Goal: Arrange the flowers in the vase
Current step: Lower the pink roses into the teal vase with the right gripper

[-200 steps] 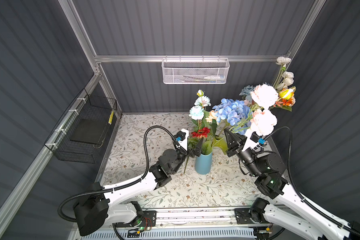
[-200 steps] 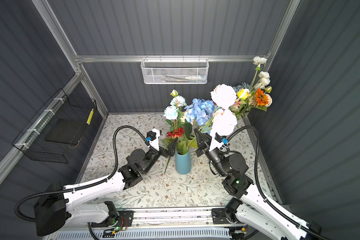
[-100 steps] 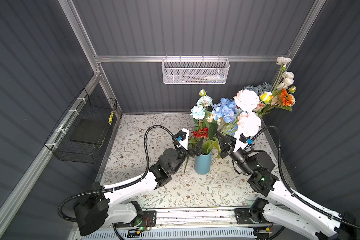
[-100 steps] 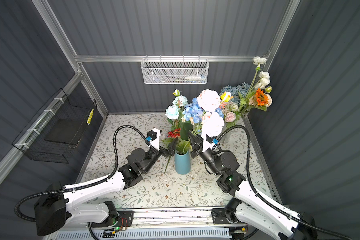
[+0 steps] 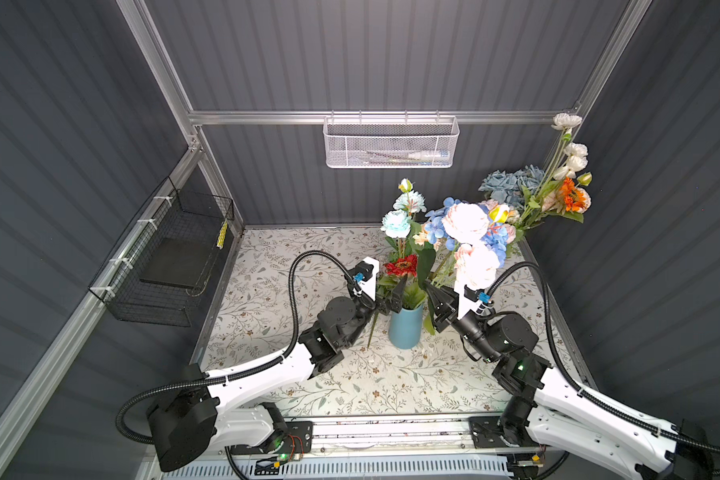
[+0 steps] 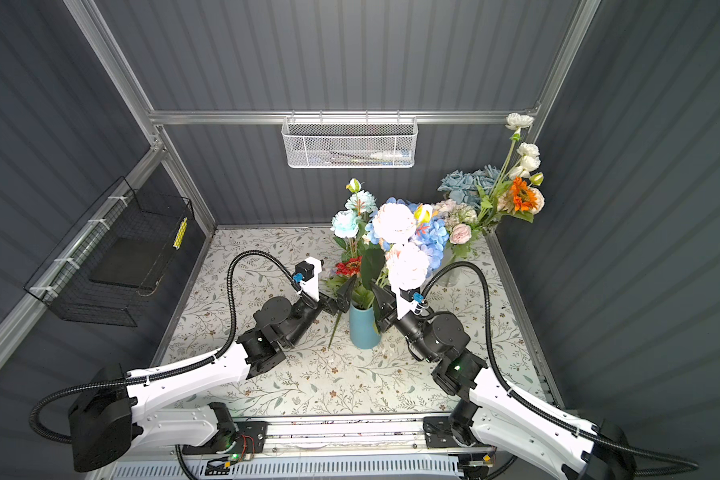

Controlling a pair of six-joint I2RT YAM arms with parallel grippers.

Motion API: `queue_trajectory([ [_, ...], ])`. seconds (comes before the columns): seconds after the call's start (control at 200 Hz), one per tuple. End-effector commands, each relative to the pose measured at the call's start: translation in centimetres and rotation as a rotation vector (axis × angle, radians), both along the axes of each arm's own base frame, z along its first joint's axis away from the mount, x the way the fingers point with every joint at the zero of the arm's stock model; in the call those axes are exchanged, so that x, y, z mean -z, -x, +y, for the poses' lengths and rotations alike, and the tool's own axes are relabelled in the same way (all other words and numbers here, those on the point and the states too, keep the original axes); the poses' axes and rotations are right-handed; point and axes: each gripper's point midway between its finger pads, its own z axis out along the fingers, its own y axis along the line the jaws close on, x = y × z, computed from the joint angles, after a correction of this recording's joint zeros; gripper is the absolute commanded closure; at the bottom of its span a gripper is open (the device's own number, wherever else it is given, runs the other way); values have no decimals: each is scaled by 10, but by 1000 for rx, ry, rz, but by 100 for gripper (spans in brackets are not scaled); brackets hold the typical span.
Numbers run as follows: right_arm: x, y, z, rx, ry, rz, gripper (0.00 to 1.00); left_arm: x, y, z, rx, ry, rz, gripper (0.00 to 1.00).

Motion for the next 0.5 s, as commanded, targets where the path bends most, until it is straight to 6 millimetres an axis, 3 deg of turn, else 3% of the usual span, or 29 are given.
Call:
queue_trajectory([
  [0.0, 21, -3, -1, 36, 68, 19, 95, -7, -2, -1, -11, 11, -1, 0],
  [0.205, 35, -9, 0, 61, 101, 38, 90, -8, -1, -2, 0, 17, 2, 0],
  [0.495, 16, -2, -9, 67, 59, 11, 71, -8, 1, 0, 4, 22, 7, 0],
])
